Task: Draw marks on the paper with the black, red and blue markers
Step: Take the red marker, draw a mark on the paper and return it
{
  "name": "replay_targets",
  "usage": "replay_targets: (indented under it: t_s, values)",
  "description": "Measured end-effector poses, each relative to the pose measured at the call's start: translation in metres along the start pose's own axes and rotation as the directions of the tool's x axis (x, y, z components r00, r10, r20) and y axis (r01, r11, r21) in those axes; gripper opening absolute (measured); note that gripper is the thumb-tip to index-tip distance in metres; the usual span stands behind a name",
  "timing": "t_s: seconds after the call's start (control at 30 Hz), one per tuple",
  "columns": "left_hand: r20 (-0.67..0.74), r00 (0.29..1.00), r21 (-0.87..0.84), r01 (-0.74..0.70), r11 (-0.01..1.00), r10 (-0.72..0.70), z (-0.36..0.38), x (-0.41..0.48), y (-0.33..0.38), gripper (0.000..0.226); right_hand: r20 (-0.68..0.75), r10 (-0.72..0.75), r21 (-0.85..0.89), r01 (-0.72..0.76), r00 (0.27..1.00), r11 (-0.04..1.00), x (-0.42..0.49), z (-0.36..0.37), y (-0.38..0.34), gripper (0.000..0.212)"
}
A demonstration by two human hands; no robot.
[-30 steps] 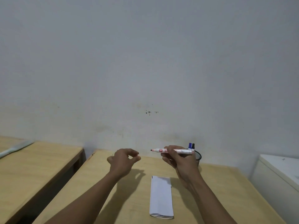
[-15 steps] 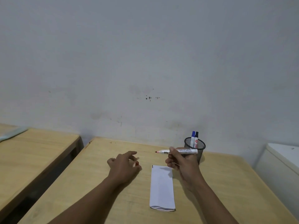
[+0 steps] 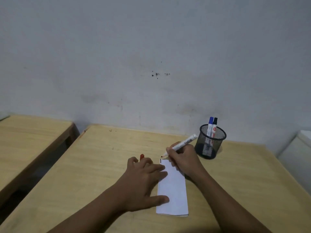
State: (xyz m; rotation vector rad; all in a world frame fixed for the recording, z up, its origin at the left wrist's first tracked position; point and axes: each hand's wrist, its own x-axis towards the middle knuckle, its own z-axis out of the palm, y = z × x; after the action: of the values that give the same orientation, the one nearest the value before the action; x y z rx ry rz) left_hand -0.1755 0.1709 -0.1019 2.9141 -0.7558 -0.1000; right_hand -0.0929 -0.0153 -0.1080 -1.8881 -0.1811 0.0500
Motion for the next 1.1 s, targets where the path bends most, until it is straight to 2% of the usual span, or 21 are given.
replay_targets:
  t_s: [0.3, 0.77, 1.1]
  values:
    - [0.146, 0.989, -0.057, 0.001, 0.998, 0.008, 0.025, -0.001, -0.016, 0.087, -0.032, -0.116, -0.101, 0.112, 0.993, 0.989, 0.004, 0.005, 0.021, 0.018]
    - [0.128, 0.992, -0.026, -0.015, 1.000, 0.018, 0.025, -0.003, -0.016, 0.085, -0.032, -0.148, -0.205, 0.139, 0.988, 0.969, 0.007, 0.009, 0.021, 0.021]
    - [0.104, 0.994, -0.035, -0.025, 0.999, 0.028, 0.027, -0.004, -0.017, 0.085, 0.011, -0.159, -0.188, 0.158, 0.987, 0.969, 0.005, 0.007, 0.016, 0.025]
